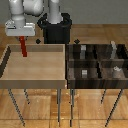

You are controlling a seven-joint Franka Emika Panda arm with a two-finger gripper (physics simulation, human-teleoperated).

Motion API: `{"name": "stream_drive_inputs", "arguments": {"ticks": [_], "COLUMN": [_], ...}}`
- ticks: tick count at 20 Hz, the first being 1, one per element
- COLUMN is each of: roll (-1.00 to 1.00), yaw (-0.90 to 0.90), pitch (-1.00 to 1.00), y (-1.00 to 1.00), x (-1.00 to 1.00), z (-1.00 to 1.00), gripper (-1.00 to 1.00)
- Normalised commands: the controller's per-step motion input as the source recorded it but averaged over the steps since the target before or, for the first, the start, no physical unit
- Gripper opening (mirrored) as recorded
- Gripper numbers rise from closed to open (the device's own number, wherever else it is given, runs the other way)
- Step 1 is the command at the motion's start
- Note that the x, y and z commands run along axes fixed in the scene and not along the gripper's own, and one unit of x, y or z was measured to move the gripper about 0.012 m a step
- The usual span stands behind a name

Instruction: Place the box of cereal into the appropriate compartment.

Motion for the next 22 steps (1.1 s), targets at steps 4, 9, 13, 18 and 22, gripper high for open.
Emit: {"name": "stream_drive_inputs", "arguments": {"ticks": [4,9,13,18,22], "roll": [0.0,0.0,0.0,0.0,0.0], "yaw": [0.0,0.0,0.0,0.0,0.0], "pitch": [0.0,0.0,0.0,0.0,0.0], "y": [0.0,0.0,0.38,1.0,1.0], "x": [-0.75,-1.0,-0.5,0.0,0.0], "z": [0.0,0.0,0.0,0.0,0.0], "gripper": [-1.0,-1.0,-1.0,-1.0,-1.0]}}
